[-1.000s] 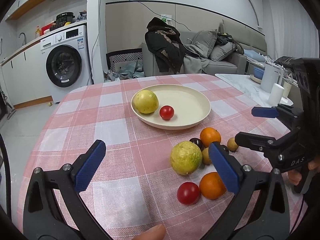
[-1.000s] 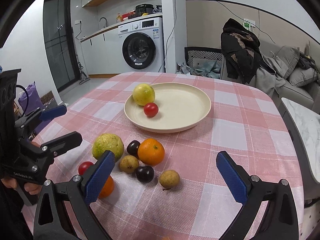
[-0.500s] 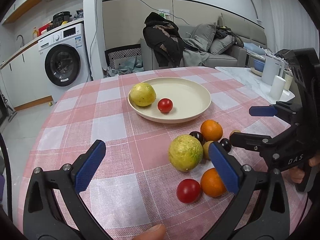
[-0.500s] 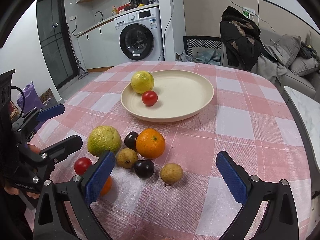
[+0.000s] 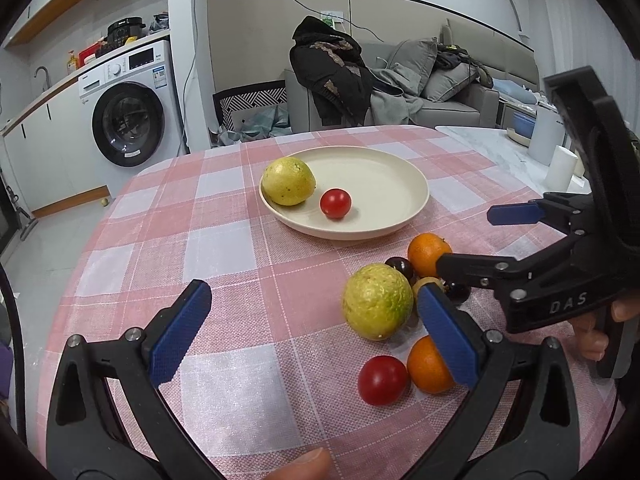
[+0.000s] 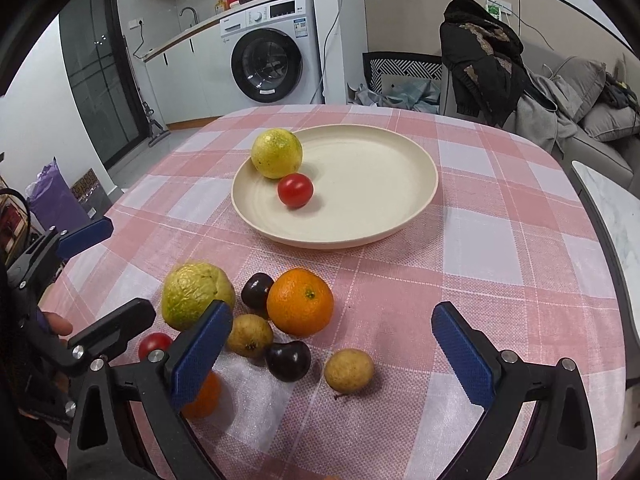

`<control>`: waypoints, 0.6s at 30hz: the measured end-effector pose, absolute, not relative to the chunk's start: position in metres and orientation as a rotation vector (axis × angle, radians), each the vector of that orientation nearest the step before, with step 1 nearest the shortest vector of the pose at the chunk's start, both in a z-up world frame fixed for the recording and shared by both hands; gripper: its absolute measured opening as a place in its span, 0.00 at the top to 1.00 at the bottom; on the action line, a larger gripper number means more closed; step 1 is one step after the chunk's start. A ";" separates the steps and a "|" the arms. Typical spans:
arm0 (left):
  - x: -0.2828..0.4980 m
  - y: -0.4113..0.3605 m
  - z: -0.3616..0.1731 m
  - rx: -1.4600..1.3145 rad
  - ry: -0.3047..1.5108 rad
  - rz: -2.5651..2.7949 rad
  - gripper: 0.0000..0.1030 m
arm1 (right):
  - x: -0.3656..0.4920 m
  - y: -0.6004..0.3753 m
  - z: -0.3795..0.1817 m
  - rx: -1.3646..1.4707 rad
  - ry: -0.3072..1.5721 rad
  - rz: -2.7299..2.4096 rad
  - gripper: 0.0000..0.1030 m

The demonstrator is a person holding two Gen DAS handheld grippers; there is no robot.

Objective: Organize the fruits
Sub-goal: 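Move both tools back toward the remaining fruits, then grasp the orange with the right tool while the left tool grasps the green citrus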

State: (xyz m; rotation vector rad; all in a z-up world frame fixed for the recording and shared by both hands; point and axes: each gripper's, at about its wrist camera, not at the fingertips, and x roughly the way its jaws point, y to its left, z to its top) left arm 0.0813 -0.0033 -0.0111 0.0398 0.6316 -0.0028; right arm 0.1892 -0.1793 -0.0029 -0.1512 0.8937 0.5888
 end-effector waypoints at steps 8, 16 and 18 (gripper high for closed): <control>0.084 -0.006 -0.013 0.055 0.641 -0.009 0.01 | 0.198 -0.183 -0.012 -0.093 0.930 0.598 0.22; 0.088 -0.007 -0.017 0.062 0.656 -0.013 0.01 | 0.202 -0.180 -0.019 -0.024 0.978 0.655 0.41; 0.088 -0.008 -0.017 0.065 0.660 -0.020 0.01 | 0.204 -0.180 -0.020 0.003 0.991 0.671 0.45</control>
